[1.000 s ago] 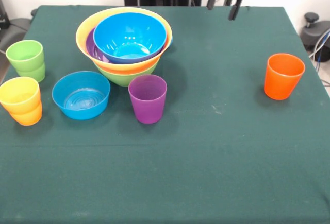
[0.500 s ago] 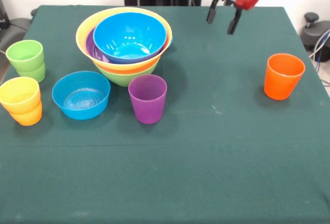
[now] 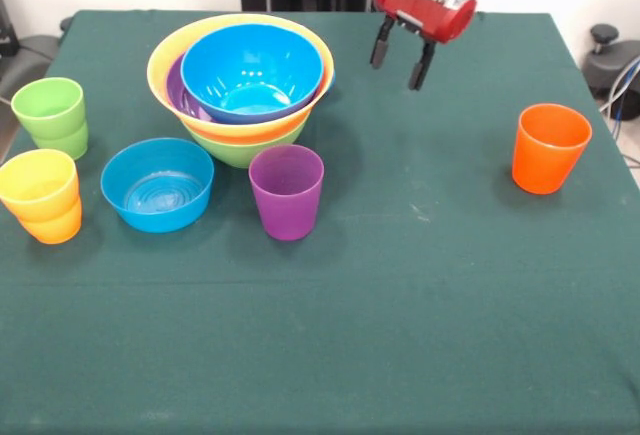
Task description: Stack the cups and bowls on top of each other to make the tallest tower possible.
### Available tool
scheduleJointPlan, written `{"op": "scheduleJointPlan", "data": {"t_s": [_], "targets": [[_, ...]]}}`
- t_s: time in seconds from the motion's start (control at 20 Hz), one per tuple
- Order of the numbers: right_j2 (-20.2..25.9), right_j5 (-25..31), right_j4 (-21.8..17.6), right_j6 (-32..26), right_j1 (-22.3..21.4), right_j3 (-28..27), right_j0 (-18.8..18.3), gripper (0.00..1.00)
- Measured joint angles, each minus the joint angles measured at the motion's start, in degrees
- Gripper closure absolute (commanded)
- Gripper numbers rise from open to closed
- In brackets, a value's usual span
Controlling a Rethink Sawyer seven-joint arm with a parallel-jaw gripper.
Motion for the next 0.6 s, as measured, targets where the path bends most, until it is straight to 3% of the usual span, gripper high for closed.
{"op": "scheduleJointPlan", "data": {"t_s": [0.6], "targets": [[0.12, -0.58, 0.00, 0.00, -0.34, 0.00, -2.12, 0.00]]}}
